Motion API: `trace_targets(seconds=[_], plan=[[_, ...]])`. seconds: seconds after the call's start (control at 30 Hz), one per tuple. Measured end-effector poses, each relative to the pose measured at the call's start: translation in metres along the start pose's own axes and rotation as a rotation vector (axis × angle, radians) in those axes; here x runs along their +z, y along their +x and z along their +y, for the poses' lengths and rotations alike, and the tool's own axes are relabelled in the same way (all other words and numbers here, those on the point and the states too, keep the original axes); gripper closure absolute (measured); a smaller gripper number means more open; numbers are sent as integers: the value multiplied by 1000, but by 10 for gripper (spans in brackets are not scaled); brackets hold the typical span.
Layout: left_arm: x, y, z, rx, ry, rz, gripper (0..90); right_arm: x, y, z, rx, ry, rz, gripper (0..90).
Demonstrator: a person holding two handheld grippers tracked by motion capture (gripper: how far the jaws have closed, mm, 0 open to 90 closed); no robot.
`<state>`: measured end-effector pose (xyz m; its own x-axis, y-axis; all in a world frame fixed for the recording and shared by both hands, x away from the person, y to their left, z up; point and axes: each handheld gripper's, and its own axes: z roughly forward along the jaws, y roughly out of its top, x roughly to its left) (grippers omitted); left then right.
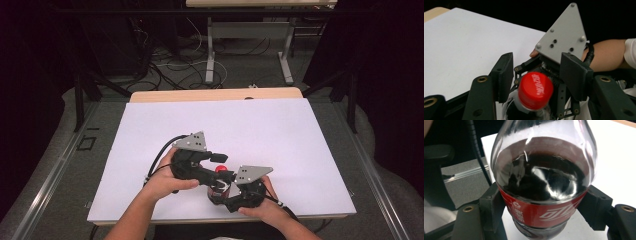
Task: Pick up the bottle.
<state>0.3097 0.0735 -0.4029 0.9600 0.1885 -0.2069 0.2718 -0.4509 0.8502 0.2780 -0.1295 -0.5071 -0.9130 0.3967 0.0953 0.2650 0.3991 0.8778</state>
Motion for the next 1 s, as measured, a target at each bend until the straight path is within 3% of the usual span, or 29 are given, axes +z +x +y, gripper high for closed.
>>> trace_targets(seconds=[0.17, 0.37, 0.5, 0.83, 1.0], plan=[[3, 2, -4, 25, 37, -23, 562, 1, 1, -1, -5, -1, 16, 288], [4, 0, -5, 35, 34, -11, 604, 0, 1, -1, -2, 9, 23, 288], [3, 1, -7, 18, 11, 7, 607, 1, 0, -1, 1, -7, 9, 288], [8, -4, -9, -14, -15, 145, 614, 1, -2, -1, 36, -1, -58, 289], [15, -12, -8, -56, -42, 265, 615, 1, -4, -2, 52, 6, -102, 289]])
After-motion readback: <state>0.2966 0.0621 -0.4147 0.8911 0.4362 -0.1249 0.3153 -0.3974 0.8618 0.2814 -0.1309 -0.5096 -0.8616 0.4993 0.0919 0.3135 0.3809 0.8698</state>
